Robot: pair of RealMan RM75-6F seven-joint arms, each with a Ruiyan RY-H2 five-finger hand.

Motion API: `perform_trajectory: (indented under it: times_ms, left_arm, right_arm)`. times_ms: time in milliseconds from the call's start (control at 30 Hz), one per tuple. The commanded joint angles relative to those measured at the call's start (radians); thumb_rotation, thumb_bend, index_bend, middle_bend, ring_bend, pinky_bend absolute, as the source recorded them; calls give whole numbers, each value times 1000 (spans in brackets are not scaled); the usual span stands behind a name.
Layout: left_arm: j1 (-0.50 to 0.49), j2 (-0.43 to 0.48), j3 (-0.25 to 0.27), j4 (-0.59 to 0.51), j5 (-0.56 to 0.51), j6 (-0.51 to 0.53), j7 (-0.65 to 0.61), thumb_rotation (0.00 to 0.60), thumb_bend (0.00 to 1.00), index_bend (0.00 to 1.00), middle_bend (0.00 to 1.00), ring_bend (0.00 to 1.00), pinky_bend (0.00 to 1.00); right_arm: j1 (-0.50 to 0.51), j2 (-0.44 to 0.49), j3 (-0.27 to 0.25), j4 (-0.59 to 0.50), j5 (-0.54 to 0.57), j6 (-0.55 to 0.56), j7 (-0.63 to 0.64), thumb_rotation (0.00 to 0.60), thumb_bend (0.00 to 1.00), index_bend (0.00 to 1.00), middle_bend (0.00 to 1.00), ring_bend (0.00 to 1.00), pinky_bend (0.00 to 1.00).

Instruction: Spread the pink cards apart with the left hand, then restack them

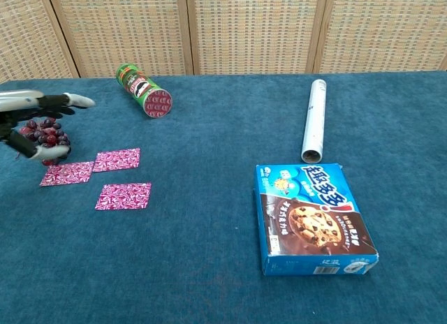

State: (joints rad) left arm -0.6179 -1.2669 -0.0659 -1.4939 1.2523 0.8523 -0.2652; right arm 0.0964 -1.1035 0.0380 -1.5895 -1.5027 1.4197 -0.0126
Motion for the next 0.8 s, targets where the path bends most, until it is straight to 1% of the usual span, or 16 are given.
perform_trajectory:
  times_ms: [33,200,367,467,567,667,800]
  left_arm:
    - [44,9,27,18,36,38,-37,600,97,1,0,0,0]
    - [97,-10,49,64,64,100,-66,600,101,21,0,0,0]
    - [126,-28,65,97,84,114,-107,600,127,21,0,0,0]
    - [129,-33,79,105,133,116,-173,600,145,21,0,0,0]
    - [126,-34,103,115,205,114,-272,600,152,21,0,0,0]
    - [122,-45,114,137,241,114,-341,600,162,21,0,0,0]
    - [109,-66,115,162,256,97,-412,600,171,22,0,0,0]
  right_arm:
    - [-1,0,0,-1,-1,2,-2,600,0,0,0,0,0]
    - [-1,-1,0,-2,-1,3,-6,600,0,0,0,0,0]
    - [0,-1,0,-4,-1,2,-9,600,0,0,0,0,0]
    - [0,-1,0,-5,-2,3,-10,600,0,0,0,0,0]
    - [0,-1,0,-5,0,2,-10,600,0,0,0,0,0]
    - [0,0,-1,-6,0,0,-9,600,0,0,0,0,0]
    - [1,1,-1,-7,0,-2,-10,600,0,0,0,0,0]
